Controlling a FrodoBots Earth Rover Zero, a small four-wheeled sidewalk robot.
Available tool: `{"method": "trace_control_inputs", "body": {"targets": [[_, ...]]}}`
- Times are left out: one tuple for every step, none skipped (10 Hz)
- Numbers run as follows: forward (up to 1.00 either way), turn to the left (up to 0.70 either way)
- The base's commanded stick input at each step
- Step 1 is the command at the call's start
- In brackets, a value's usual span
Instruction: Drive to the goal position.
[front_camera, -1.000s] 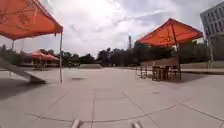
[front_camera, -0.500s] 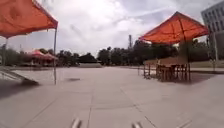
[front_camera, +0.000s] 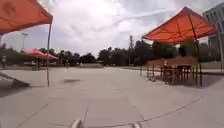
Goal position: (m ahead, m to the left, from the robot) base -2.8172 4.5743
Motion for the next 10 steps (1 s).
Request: {"method": "trace_control_inputs", "body": {"targets": [[0.85,-0.02],[0.85,-0.02],[0.85,-0.02],[0.85,-0.02],[0.85,-0.02],[0.85,-0.02],[0.85,-0.02],[0.85,-0.02],[0.85,-0.02],[0.85,-0.02]]}}
